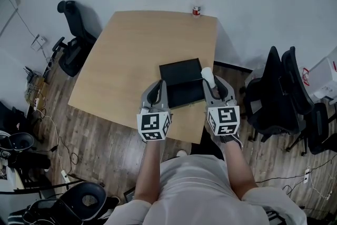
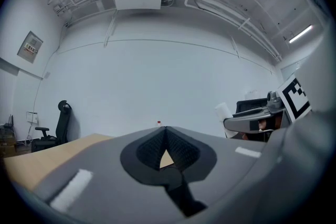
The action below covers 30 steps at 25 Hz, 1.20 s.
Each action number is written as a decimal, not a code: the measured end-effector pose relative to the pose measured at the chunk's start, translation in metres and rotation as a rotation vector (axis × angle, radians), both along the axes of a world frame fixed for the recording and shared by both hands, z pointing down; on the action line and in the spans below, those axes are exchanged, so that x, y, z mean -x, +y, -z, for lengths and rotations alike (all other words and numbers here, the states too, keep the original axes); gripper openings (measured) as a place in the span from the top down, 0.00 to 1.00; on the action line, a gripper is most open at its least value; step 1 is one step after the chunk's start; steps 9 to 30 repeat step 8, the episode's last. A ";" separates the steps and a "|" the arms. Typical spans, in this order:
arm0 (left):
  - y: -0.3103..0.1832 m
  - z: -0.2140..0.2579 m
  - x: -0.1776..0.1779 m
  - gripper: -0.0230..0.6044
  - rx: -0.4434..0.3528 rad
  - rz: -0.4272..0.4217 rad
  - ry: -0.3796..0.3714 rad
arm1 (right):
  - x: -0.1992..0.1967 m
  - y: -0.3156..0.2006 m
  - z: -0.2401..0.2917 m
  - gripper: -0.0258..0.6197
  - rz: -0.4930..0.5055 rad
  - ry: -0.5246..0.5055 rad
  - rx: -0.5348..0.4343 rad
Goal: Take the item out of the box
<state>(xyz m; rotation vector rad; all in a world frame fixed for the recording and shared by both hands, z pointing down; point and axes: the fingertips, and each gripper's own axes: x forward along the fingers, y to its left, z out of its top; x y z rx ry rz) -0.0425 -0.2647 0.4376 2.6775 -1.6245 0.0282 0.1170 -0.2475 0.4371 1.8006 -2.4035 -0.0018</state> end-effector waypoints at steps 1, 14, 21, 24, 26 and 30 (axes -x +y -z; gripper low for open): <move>0.000 0.000 0.000 0.95 0.000 -0.002 -0.001 | 0.002 0.000 0.000 0.75 0.012 -0.008 0.002; 0.000 -0.006 -0.001 0.95 0.021 -0.022 -0.006 | 0.023 0.009 -0.018 0.75 0.118 -0.128 0.088; 0.000 -0.006 -0.001 0.95 0.021 -0.022 -0.006 | 0.023 0.009 -0.018 0.75 0.118 -0.128 0.088; 0.000 -0.006 -0.001 0.95 0.021 -0.022 -0.006 | 0.023 0.009 -0.018 0.75 0.118 -0.128 0.088; 0.000 -0.006 -0.001 0.95 0.021 -0.022 -0.006 | 0.023 0.009 -0.018 0.75 0.118 -0.128 0.088; 0.000 -0.006 -0.001 0.95 0.021 -0.022 -0.006 | 0.023 0.009 -0.018 0.75 0.118 -0.128 0.088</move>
